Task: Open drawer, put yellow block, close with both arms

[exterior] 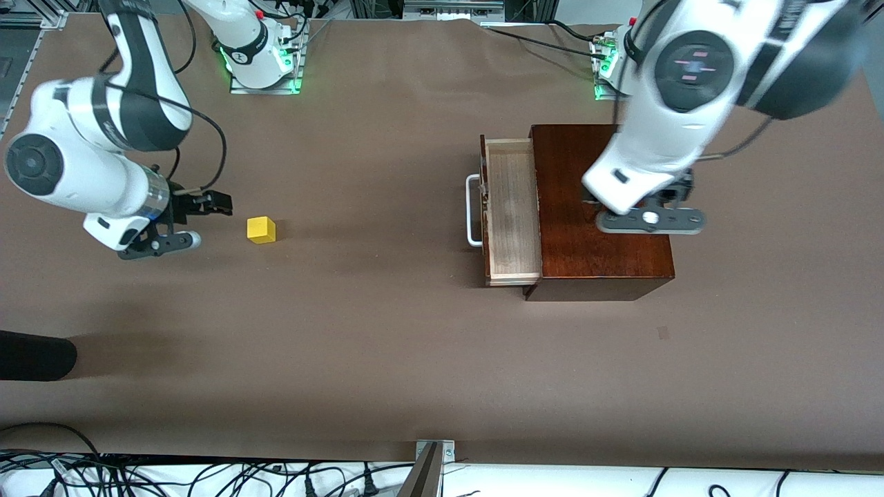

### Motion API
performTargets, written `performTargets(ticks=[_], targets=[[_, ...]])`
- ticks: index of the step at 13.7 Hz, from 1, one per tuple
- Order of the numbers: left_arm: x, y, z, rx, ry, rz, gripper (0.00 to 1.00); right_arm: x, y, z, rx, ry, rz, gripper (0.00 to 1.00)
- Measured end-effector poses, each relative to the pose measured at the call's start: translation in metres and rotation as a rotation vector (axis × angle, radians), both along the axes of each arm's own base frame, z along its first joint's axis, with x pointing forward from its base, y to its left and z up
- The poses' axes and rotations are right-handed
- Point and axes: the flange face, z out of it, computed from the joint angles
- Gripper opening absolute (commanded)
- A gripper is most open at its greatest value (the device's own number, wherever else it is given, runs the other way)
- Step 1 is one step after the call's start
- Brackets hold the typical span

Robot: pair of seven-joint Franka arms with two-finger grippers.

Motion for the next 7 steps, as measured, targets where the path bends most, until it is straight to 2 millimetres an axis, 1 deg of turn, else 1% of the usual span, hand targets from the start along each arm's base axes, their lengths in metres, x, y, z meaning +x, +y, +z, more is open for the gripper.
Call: performTargets(ticks=[1, 3, 5, 6, 7], targets=[[0.005, 0.025, 0.008, -0.030, 0.013, -0.014, 1.00, -0.002, 0.000, -0.019, 0.002, -0.015, -0.006, 1.00], [0.012, 0.071, 0.023, -0.085, 0.019, -0.039, 1.00, -0.014, -0.001, -0.055, 0.014, -0.038, -0.025, 1.00], [0.015, 0.118, 0.036, -0.131, -0.003, -0.055, 1.00, -0.028, -0.003, -0.085, 0.017, -0.059, -0.036, 1.00], [0.016, 0.136, 0.040, -0.139, -0.042, -0.059, 1.00, -0.036, -0.003, -0.098, 0.016, -0.071, -0.039, 1.00], [0.017, 0.151, 0.043, -0.141, -0.096, -0.059, 1.00, -0.044, -0.003, -0.112, 0.014, -0.079, -0.040, 1.00]])
